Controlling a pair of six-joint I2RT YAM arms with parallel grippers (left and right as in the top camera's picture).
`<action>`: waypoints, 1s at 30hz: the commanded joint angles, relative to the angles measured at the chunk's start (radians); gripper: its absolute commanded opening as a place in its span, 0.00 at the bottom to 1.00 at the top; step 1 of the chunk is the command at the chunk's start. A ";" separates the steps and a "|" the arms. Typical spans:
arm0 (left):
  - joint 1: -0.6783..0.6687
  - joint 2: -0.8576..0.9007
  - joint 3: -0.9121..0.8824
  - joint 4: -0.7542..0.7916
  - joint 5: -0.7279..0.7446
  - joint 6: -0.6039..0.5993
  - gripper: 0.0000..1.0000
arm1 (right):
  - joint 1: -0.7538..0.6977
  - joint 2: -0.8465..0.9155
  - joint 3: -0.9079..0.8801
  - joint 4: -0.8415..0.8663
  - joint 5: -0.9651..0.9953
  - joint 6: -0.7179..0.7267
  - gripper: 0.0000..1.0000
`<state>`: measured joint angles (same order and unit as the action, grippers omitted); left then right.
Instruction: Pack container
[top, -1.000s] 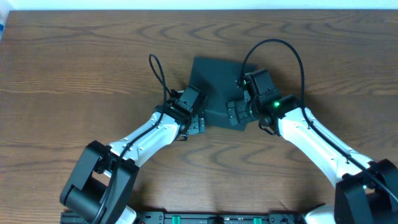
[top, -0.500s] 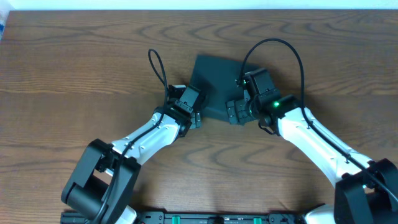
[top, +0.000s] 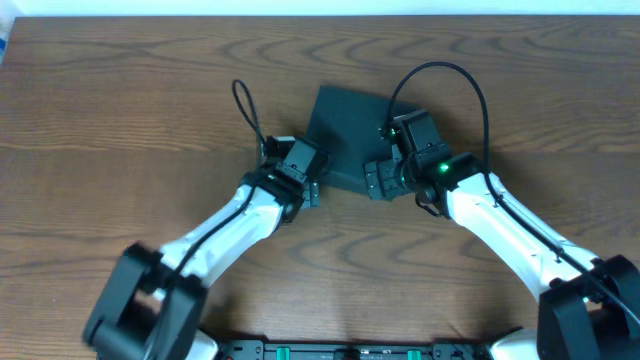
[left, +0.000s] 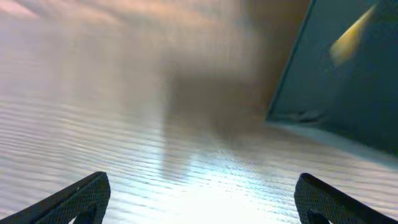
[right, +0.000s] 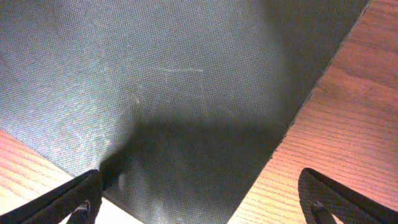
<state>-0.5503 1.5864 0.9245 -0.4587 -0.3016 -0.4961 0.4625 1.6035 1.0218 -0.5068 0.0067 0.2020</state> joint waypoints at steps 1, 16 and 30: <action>0.011 -0.065 0.027 -0.026 -0.101 0.025 0.96 | 0.005 0.027 -0.004 -0.011 0.056 0.003 0.99; 0.076 0.034 0.006 0.015 0.008 0.025 0.95 | 0.005 0.027 -0.004 -0.012 0.056 0.003 0.99; 0.076 0.108 0.006 0.091 0.119 0.026 0.95 | 0.005 0.027 -0.004 -0.011 0.057 0.004 0.99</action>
<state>-0.4786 1.6806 0.9390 -0.3851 -0.2035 -0.4740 0.4625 1.6035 1.0218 -0.5064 0.0074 0.2020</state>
